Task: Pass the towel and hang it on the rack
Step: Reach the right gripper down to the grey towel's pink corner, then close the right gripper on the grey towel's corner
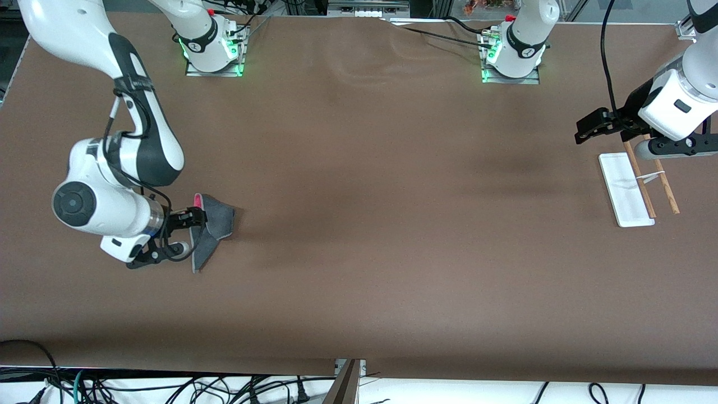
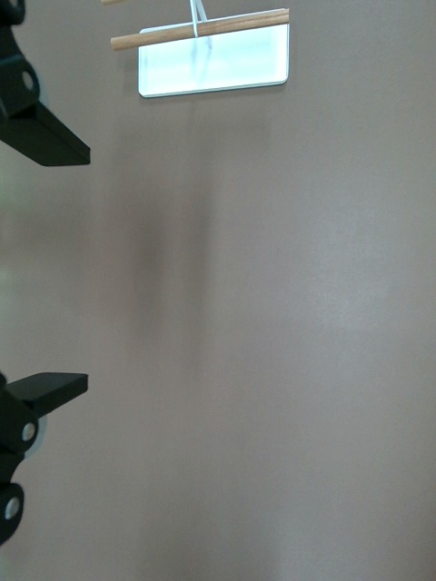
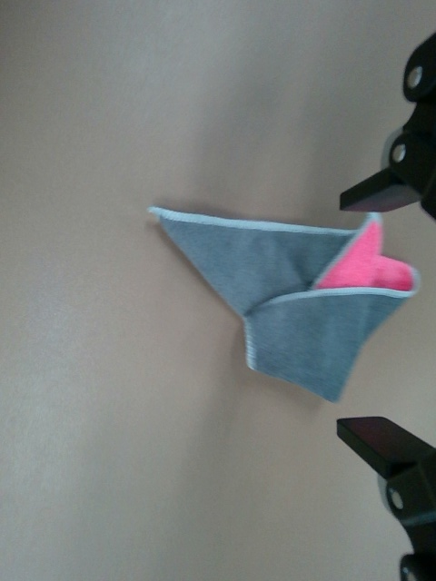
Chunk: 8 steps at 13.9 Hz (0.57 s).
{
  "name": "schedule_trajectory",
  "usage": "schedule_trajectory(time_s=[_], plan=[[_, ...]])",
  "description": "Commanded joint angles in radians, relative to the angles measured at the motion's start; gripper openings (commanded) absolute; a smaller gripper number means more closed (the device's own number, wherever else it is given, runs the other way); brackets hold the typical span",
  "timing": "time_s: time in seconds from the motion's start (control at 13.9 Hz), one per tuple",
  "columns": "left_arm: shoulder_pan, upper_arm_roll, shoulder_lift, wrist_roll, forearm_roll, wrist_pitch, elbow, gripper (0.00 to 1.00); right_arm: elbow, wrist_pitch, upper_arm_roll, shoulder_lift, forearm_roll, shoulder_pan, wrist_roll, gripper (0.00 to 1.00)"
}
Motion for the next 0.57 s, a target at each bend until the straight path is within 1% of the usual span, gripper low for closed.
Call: schedule_trajectory(time_s=[0.0, 0.29, 0.5], plan=[[0.003, -0.003, 0.008, -0.011, -0.008, -0.013, 0.021, 1.0, 0.016, 0.052, 0.0, 0.058, 0.015, 0.004, -0.028, 1.0], [0.003, -0.003, 0.008, -0.011, -0.008, -0.013, 0.021, 1.0, 0.015, 0.078, 0.0, 0.111, 0.021, 0.017, -0.028, 1.0], [0.003, -0.003, 0.008, -0.011, -0.008, -0.013, 0.021, 1.0, 0.0, 0.081, 0.0, 0.126, 0.021, 0.017, -0.026, 1.0]])
